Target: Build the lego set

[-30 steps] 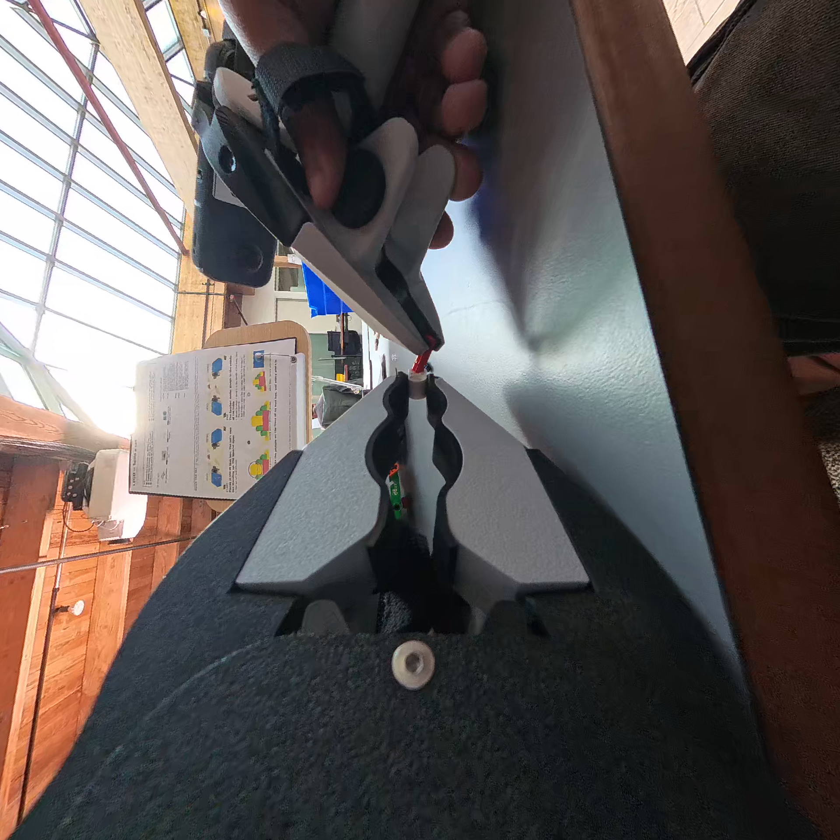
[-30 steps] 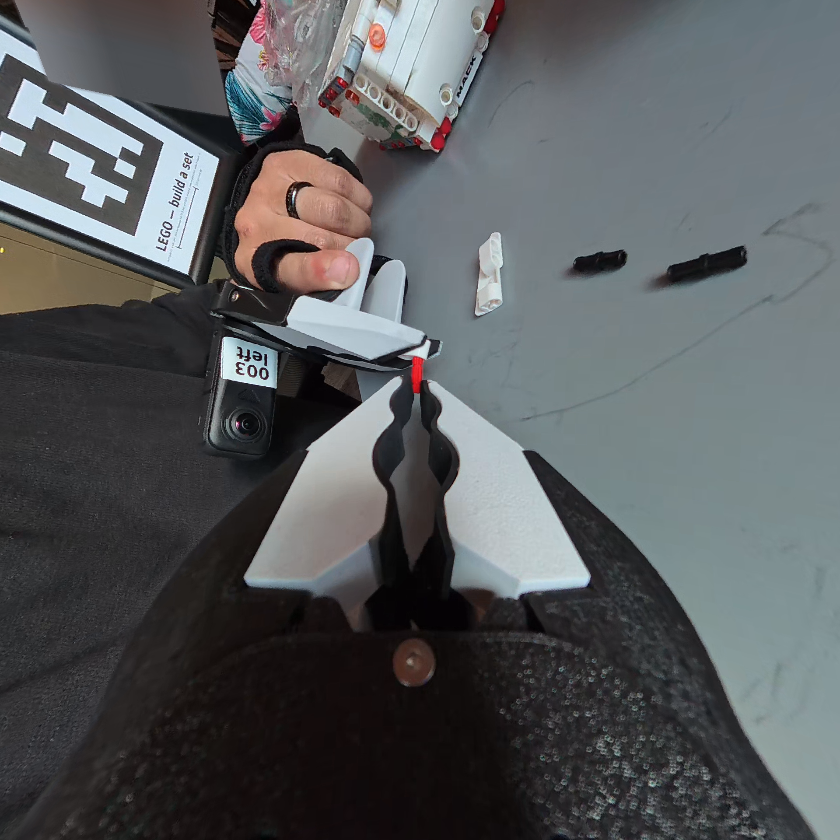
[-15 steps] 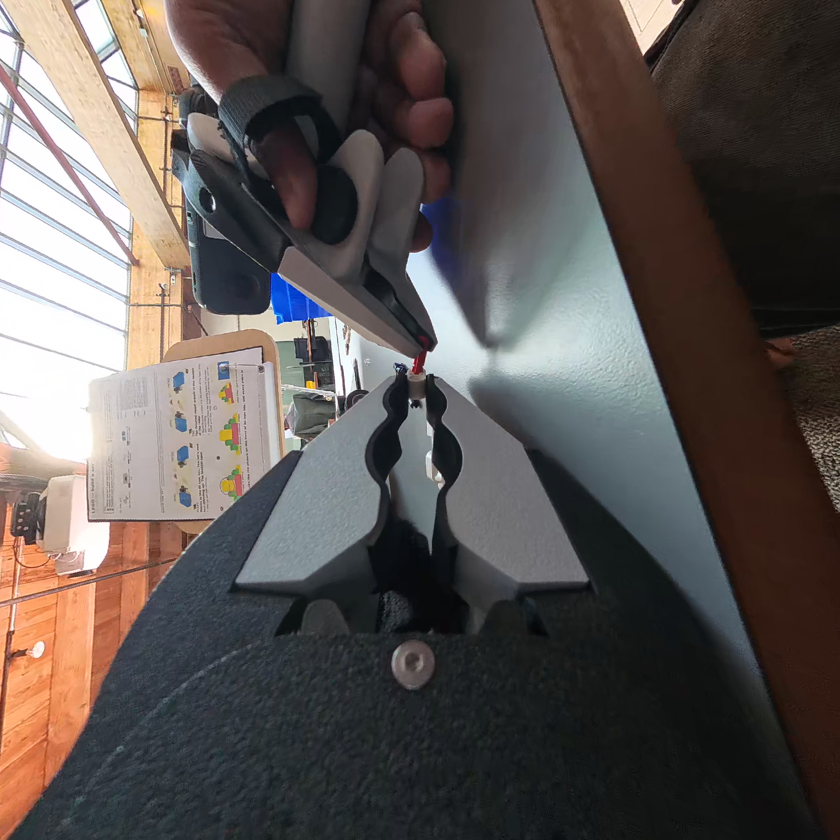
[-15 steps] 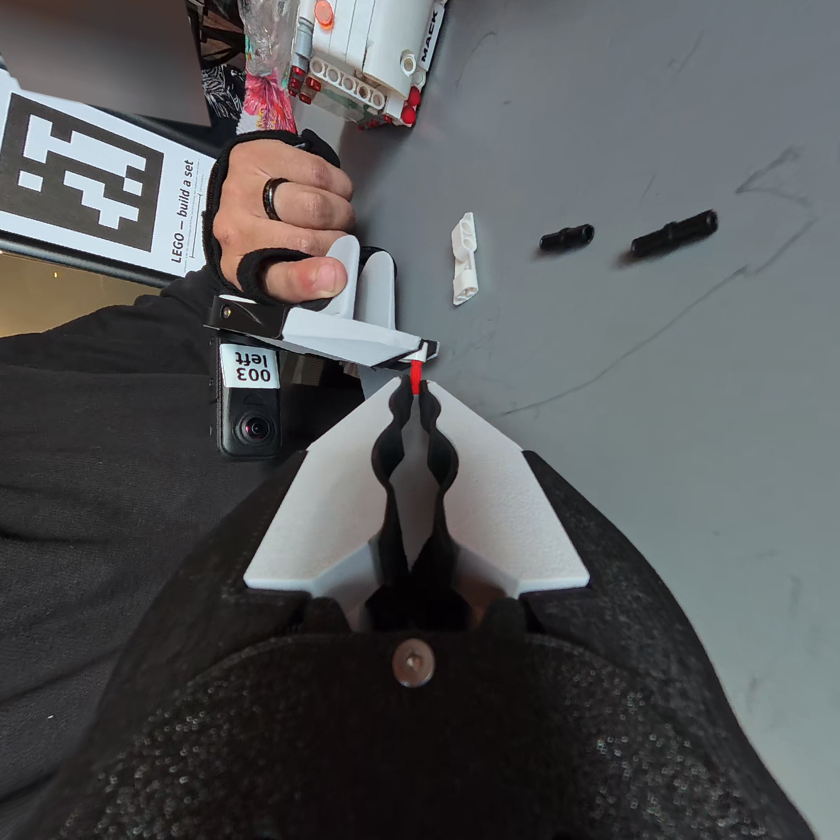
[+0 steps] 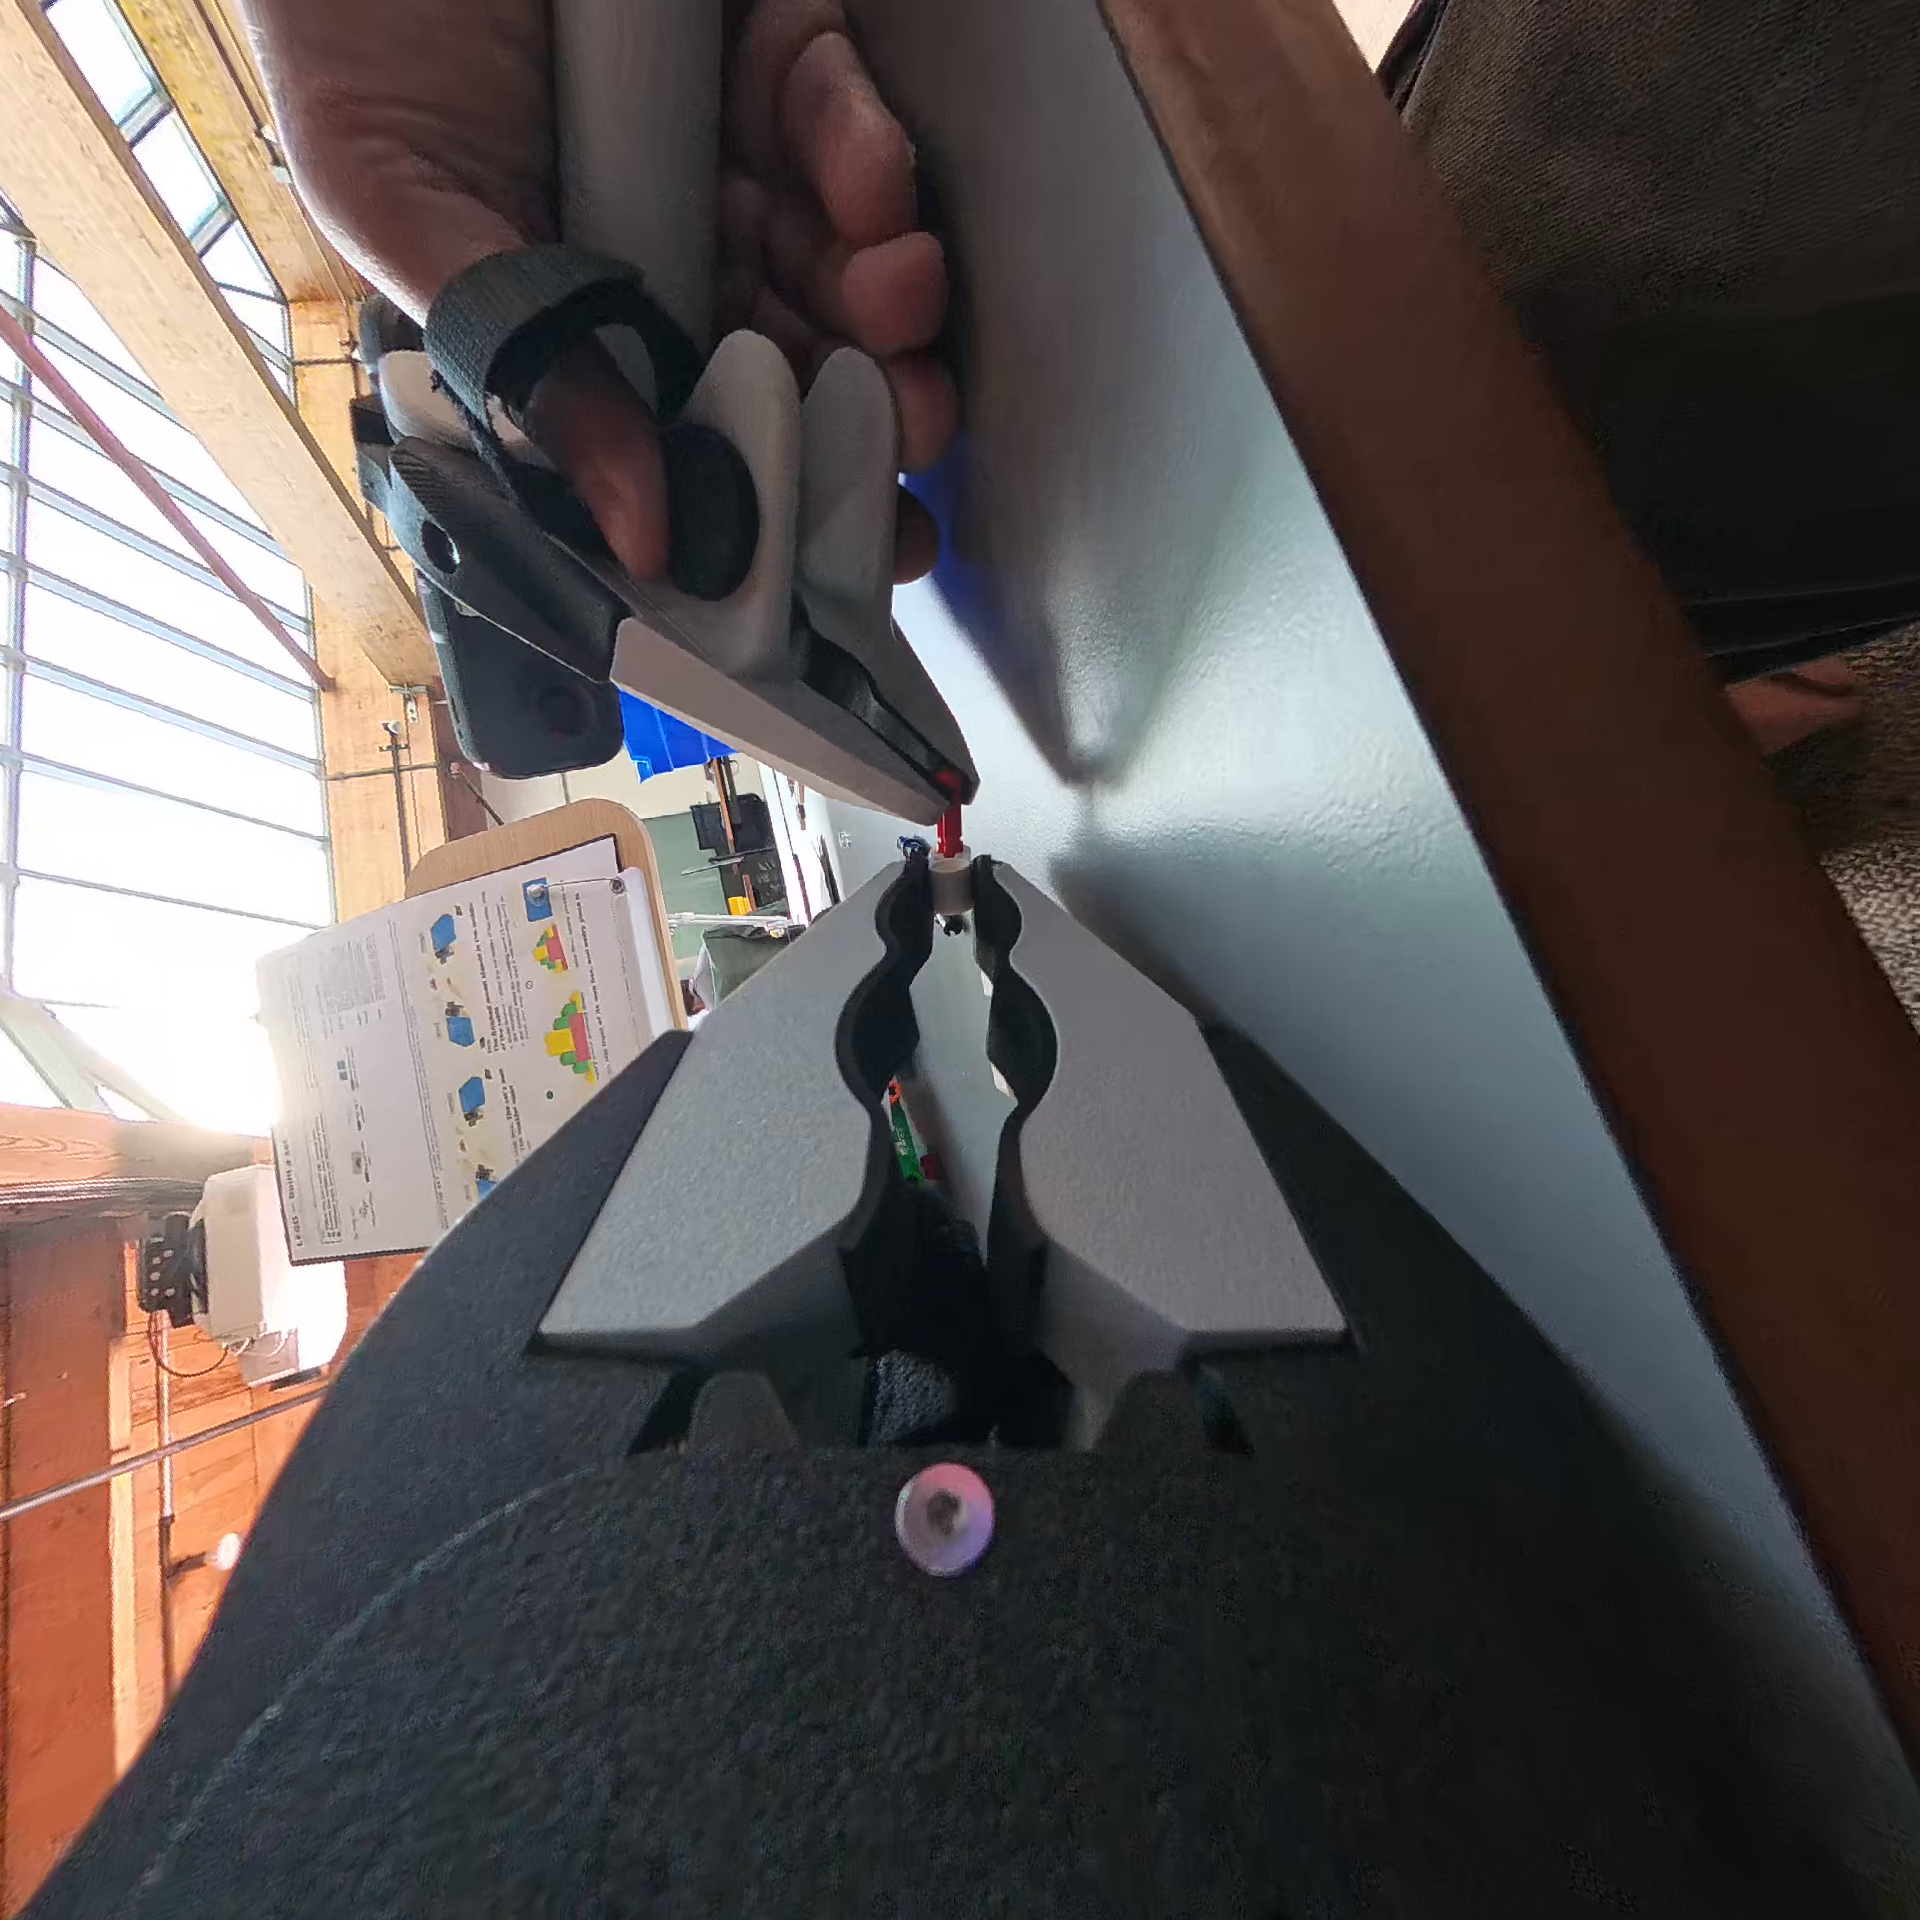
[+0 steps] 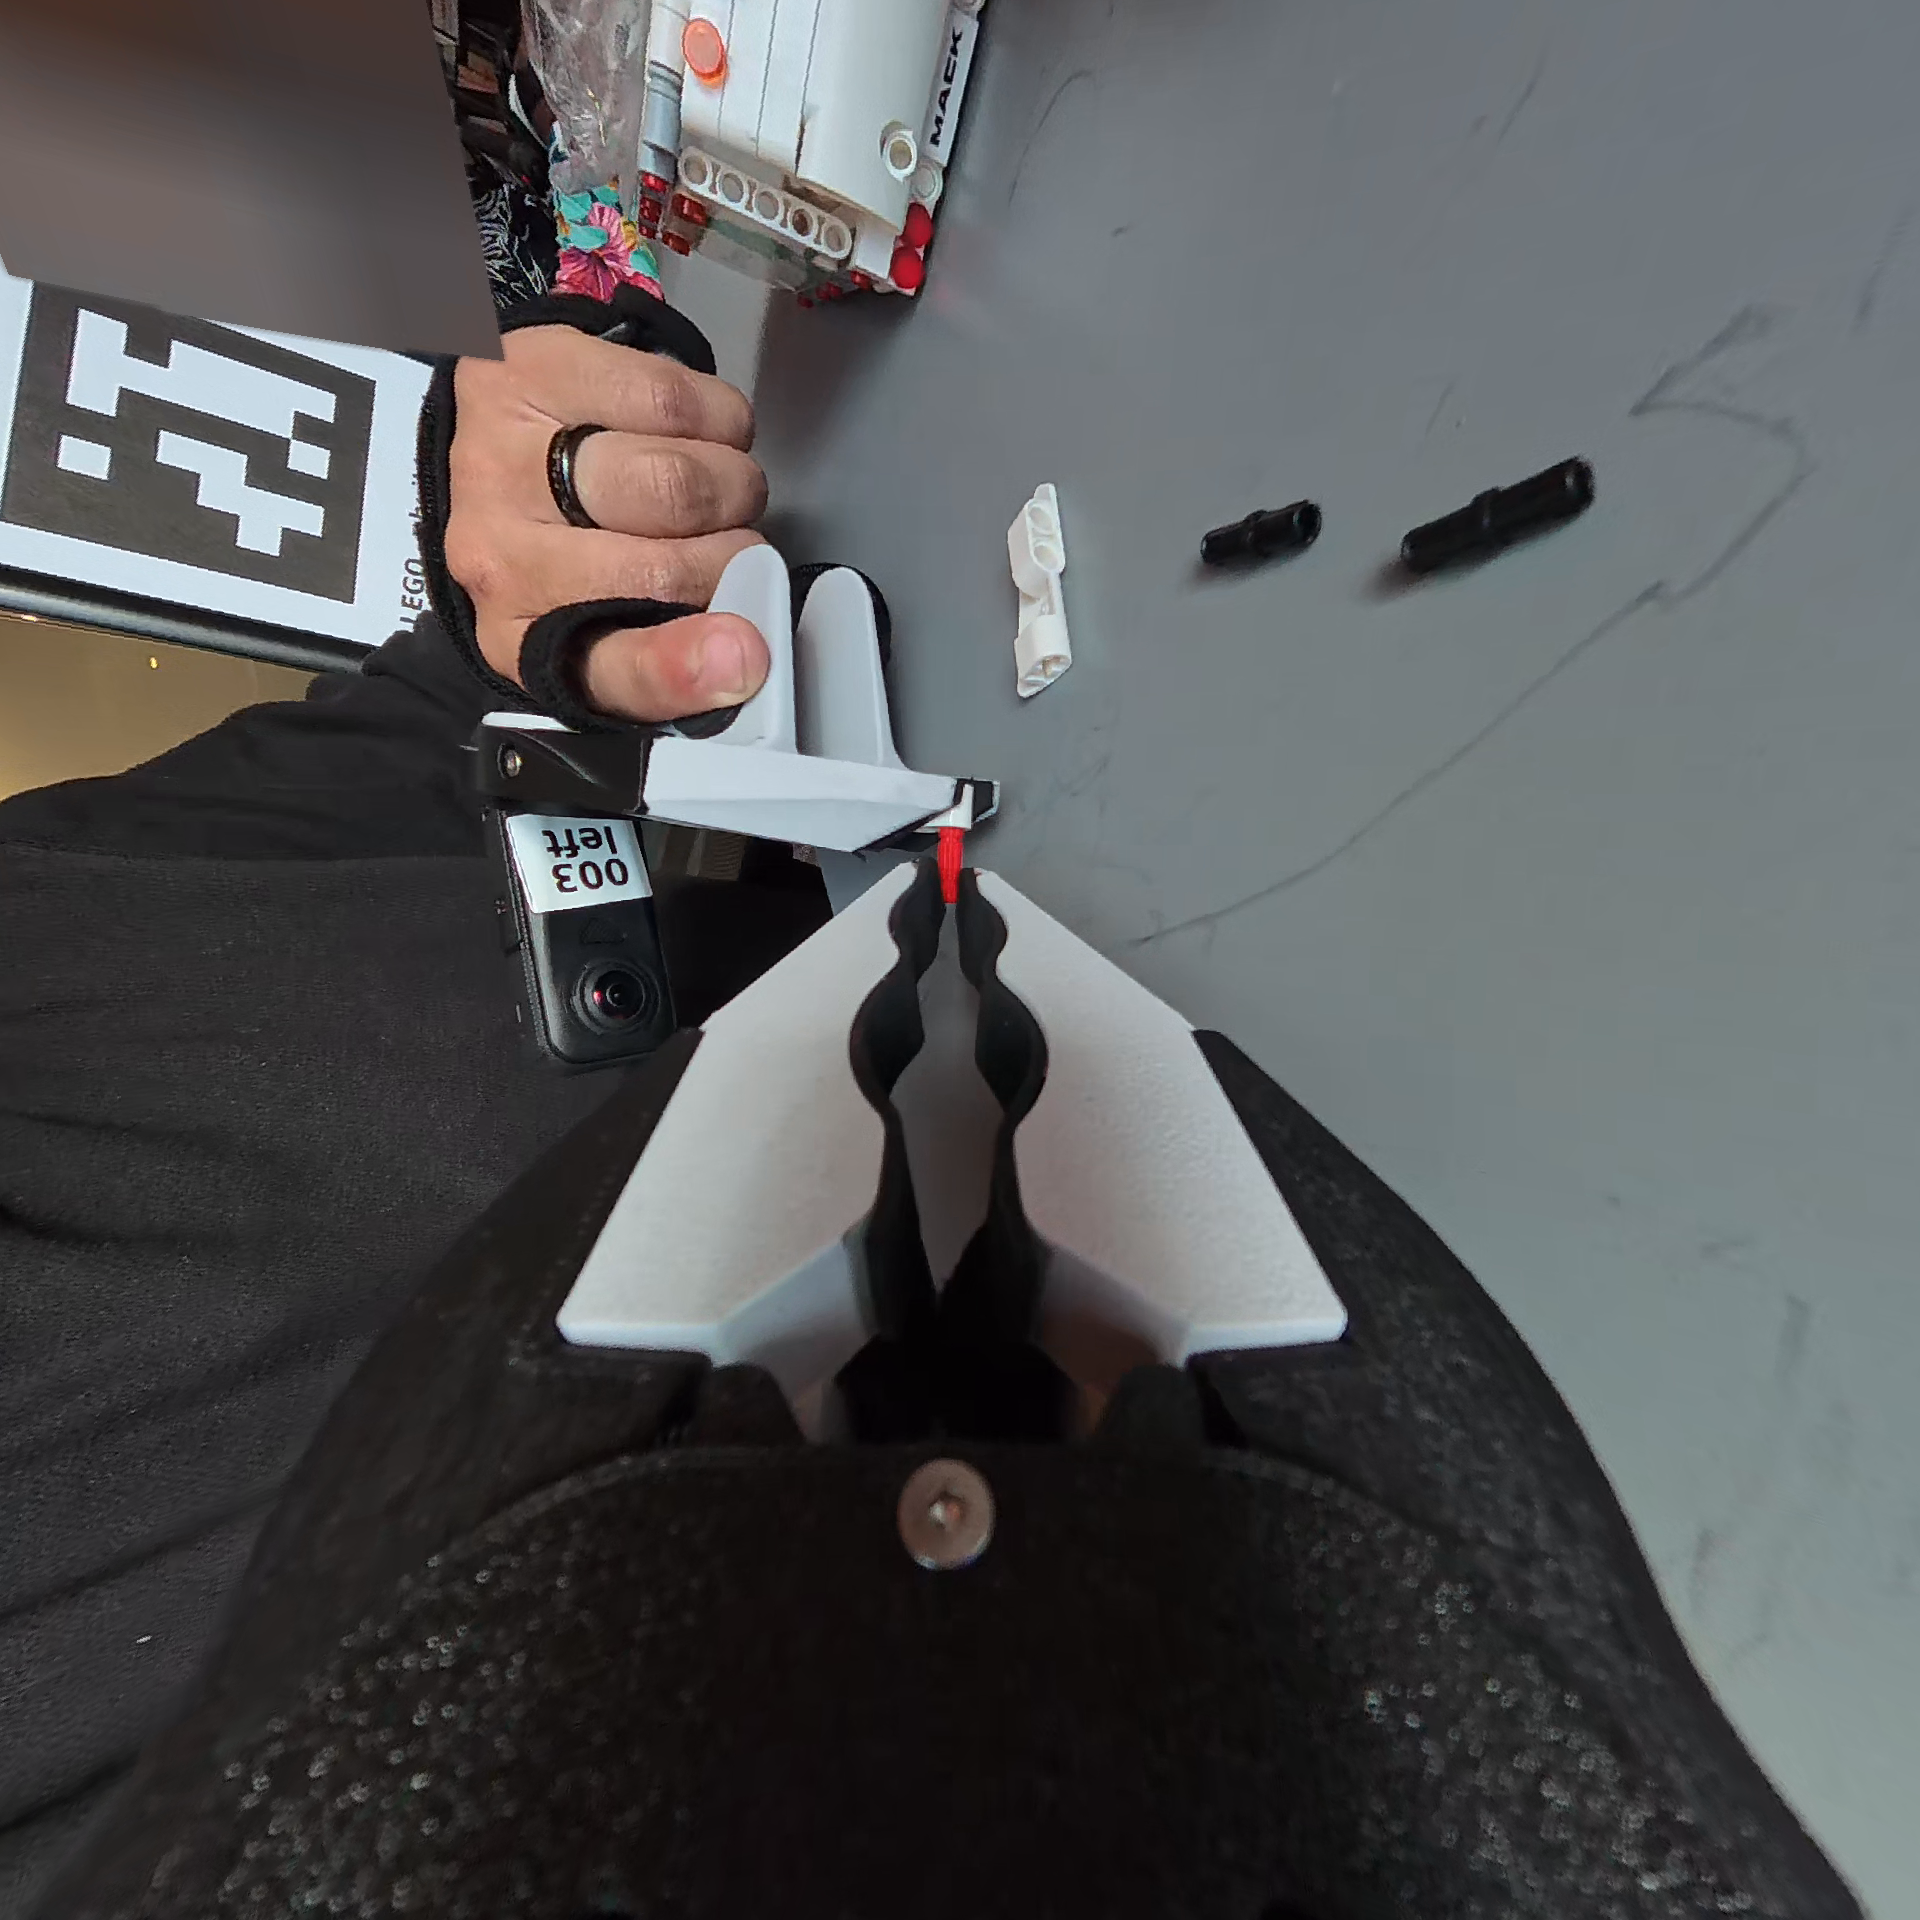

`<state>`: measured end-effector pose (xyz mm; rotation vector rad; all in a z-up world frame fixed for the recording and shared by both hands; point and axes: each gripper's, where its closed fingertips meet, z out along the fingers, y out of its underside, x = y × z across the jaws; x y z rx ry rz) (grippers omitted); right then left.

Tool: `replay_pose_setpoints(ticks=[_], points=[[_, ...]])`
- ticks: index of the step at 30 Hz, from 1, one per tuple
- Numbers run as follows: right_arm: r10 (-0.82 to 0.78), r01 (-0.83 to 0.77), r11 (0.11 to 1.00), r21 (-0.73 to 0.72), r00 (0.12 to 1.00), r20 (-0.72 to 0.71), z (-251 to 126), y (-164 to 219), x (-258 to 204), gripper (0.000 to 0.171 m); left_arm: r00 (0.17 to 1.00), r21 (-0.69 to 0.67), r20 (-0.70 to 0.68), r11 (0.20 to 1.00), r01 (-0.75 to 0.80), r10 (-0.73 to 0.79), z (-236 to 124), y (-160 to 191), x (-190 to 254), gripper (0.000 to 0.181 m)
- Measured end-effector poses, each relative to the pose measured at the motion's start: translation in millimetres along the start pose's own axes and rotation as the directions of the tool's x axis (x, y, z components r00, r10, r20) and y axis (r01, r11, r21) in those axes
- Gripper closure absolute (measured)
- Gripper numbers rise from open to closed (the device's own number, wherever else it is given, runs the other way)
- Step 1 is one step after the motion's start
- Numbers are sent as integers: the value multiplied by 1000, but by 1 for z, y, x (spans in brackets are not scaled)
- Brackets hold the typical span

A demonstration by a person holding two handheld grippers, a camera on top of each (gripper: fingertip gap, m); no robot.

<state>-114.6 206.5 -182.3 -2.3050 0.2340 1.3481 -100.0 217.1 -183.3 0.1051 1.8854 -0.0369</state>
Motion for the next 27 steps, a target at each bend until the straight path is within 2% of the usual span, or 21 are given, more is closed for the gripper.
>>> replay_pose_setpoints(ticks=[11,19,27], points=[[33,-33,999,14,999,19,-1,-2,0,169,1000,-4,28,1000,11,-11,3,1,-4,176],[29,-29,1000,7,999,14,-1,-1,0,169,999,23,3,999,-34,34,0,-1,0,176],[13,-13,999,34,1000,-11,-1,-3,2,169,997,14,-14,997,71,-70,1,0,1,176]])
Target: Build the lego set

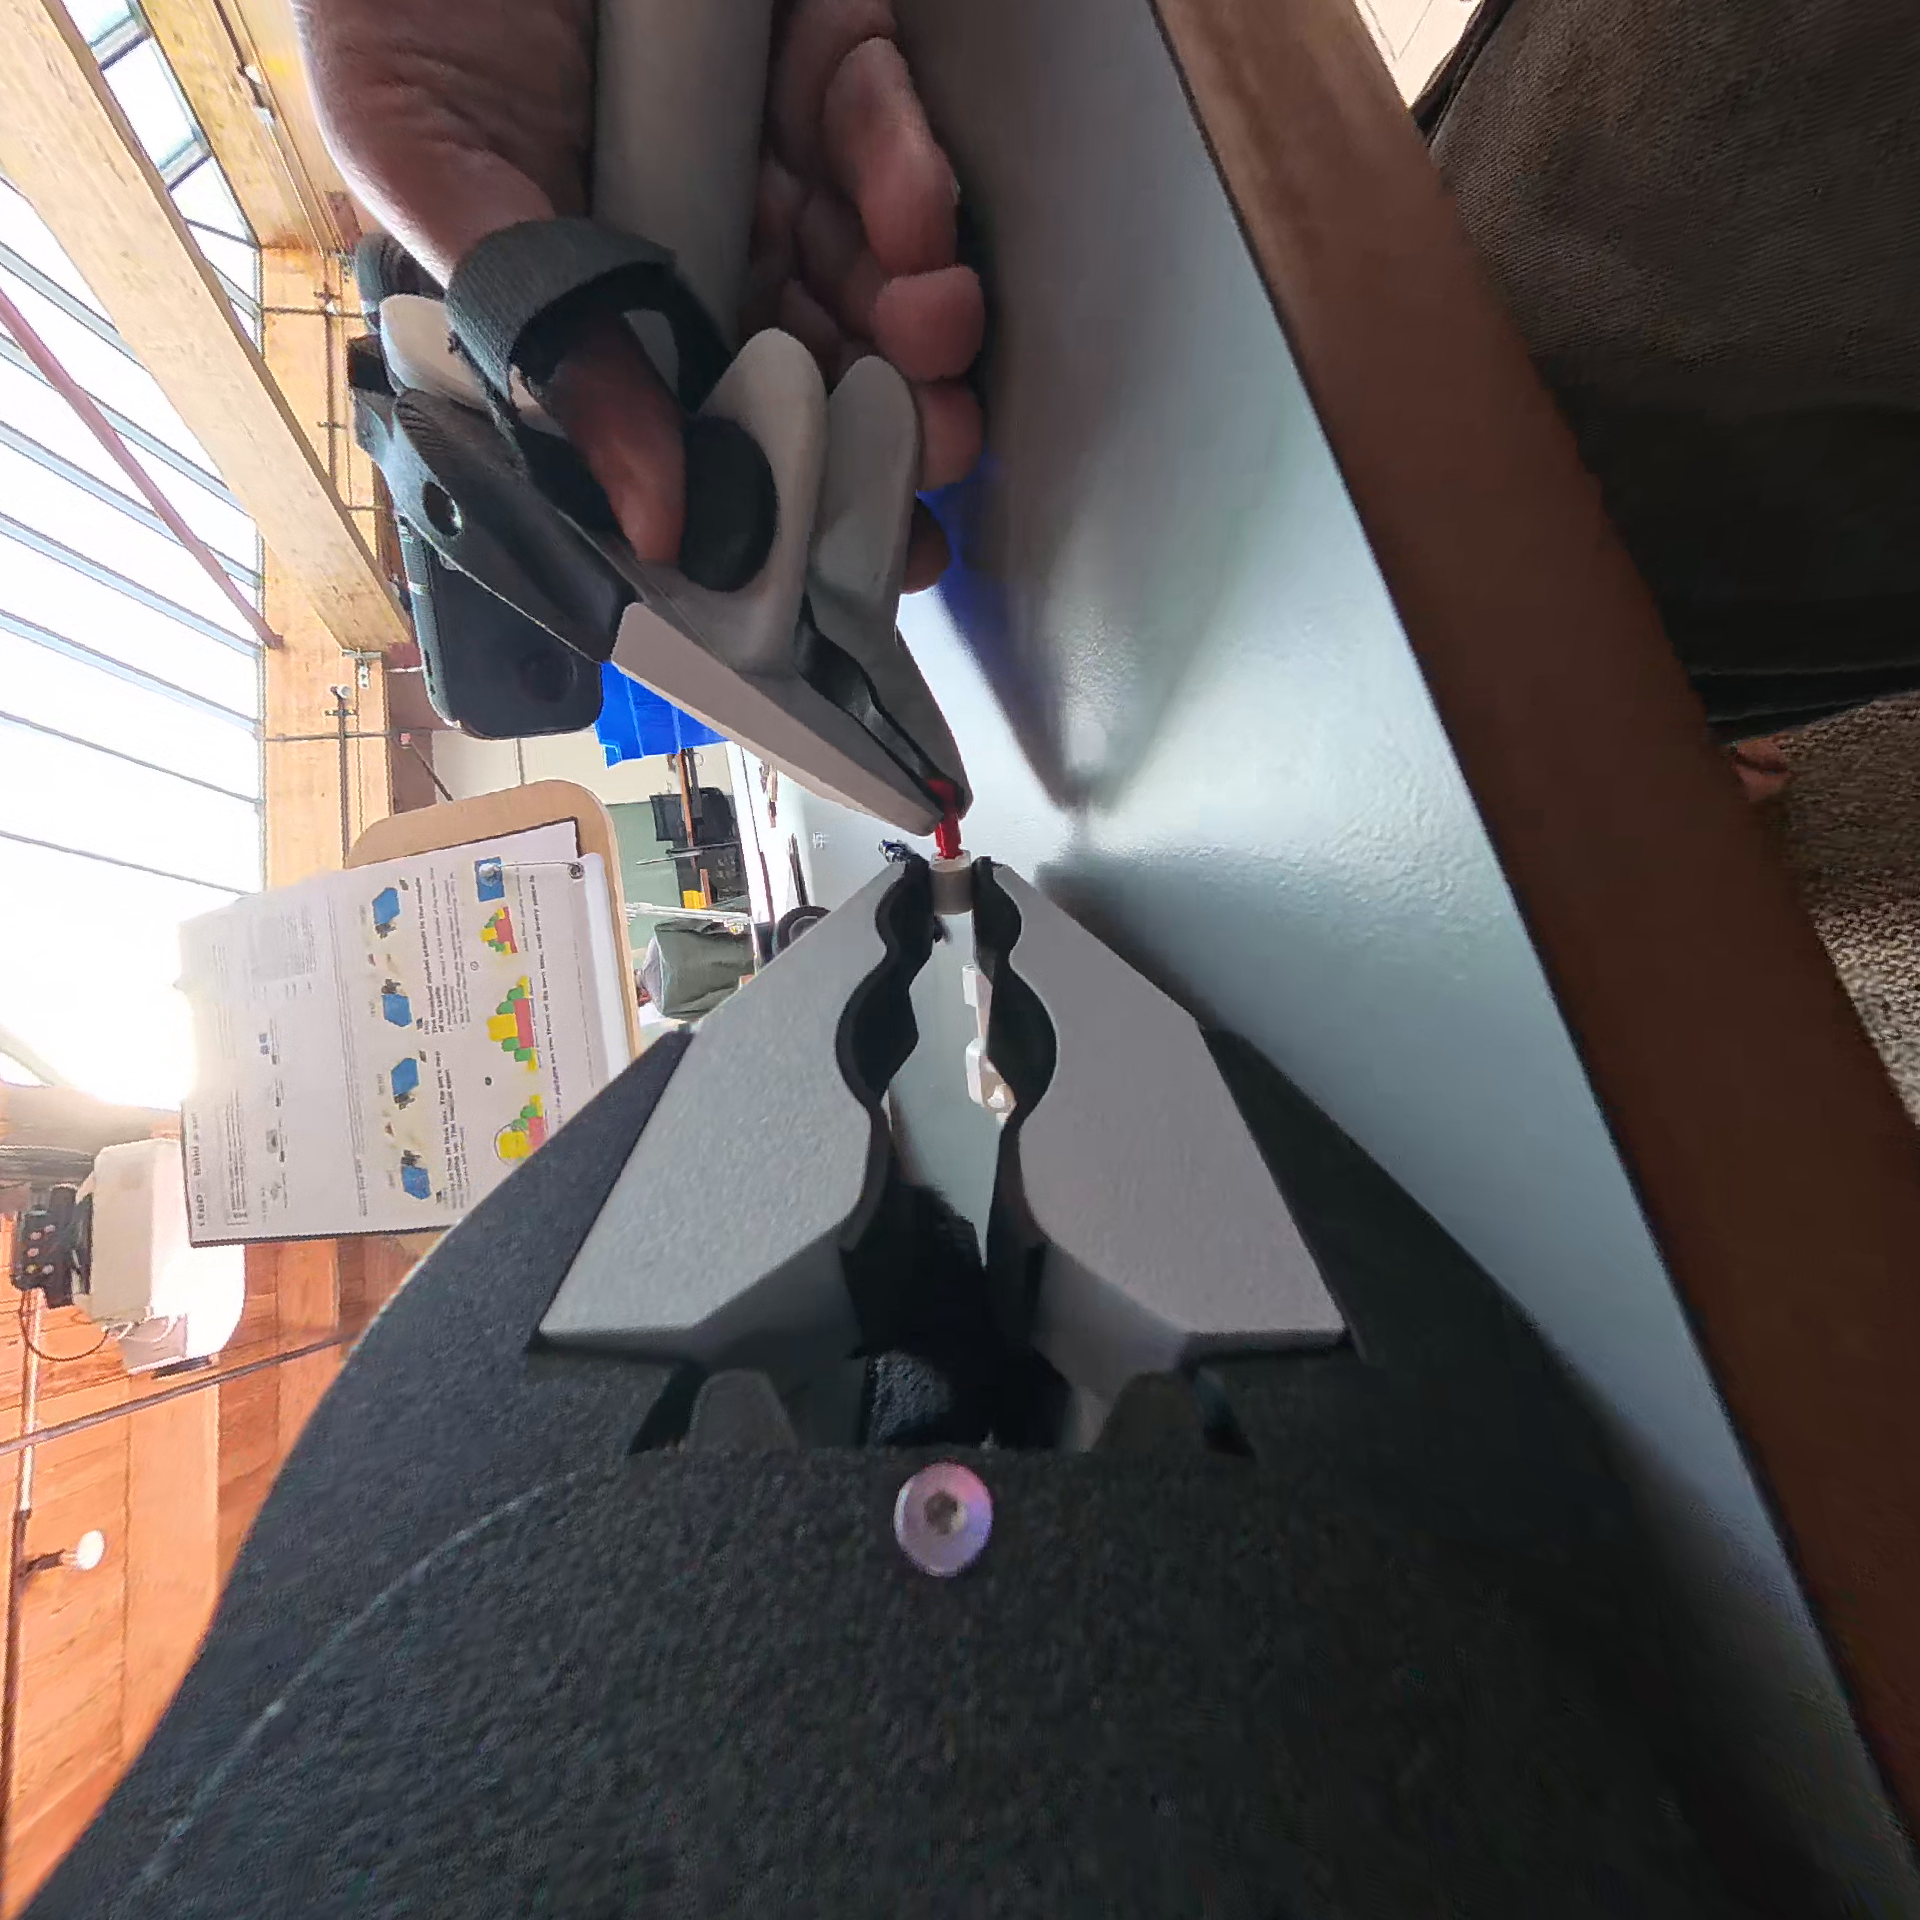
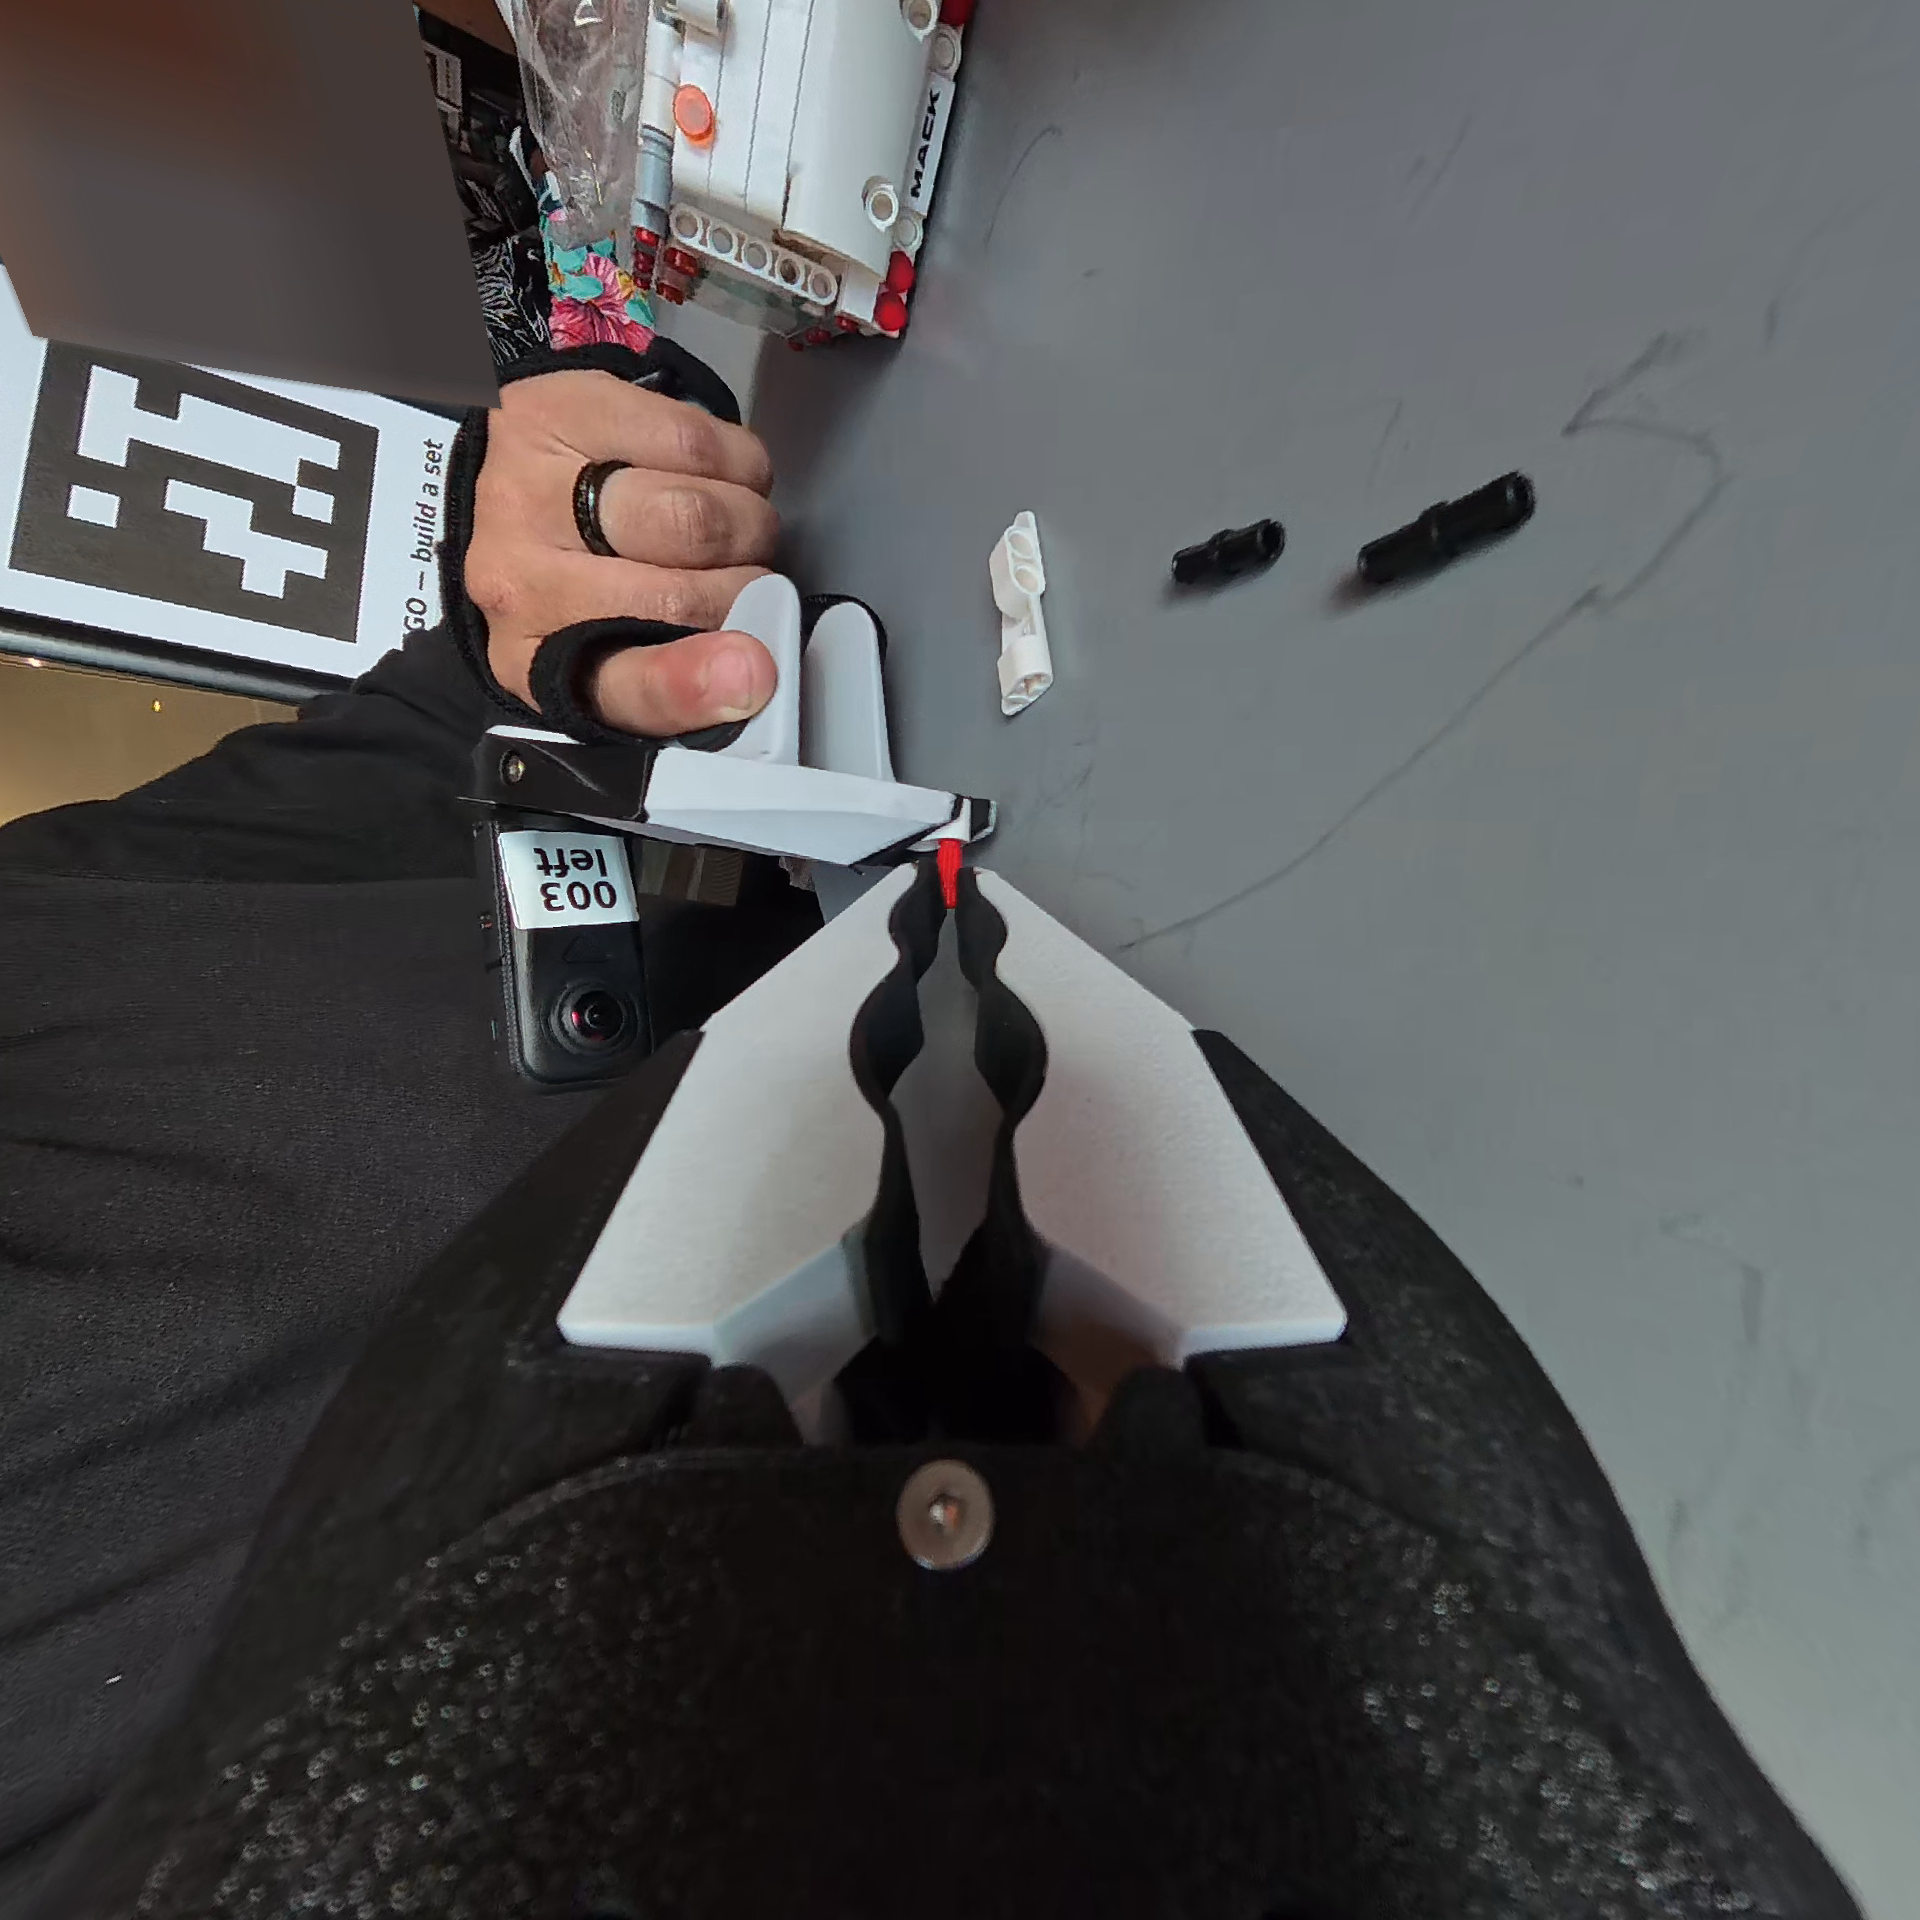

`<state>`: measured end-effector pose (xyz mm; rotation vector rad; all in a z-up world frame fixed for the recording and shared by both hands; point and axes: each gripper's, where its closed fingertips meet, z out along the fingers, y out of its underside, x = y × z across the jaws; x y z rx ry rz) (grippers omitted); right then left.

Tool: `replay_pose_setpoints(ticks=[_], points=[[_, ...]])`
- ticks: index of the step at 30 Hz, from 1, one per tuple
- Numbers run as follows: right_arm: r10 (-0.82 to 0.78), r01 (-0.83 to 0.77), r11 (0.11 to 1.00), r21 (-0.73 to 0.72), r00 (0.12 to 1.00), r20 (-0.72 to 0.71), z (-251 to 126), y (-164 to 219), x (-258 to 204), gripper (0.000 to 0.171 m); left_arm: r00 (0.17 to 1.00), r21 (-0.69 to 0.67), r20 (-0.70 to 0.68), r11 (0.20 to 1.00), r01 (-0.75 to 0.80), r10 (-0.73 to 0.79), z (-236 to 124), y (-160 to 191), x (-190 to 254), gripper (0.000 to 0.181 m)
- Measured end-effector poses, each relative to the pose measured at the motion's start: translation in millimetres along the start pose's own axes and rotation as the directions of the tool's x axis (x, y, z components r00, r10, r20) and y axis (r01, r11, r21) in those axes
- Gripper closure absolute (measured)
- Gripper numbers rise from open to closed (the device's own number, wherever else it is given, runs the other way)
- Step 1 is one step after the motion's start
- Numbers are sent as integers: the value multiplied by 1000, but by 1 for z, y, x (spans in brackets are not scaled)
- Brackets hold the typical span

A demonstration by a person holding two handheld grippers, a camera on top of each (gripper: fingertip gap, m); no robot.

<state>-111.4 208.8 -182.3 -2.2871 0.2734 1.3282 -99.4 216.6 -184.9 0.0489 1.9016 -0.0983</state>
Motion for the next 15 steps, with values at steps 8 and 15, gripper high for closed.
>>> replay_pose_setpoints(ticks=[8,15], points=[[-4,5,999,39,1000,-13,-1,-4,0,169,990,-17,12,990,141,-141,3,-1,-2,175],[-171,152,972,182,980,97,-17,-18,-26,151,939,-8,25,939,343,-343,-1,8,-16,175]])
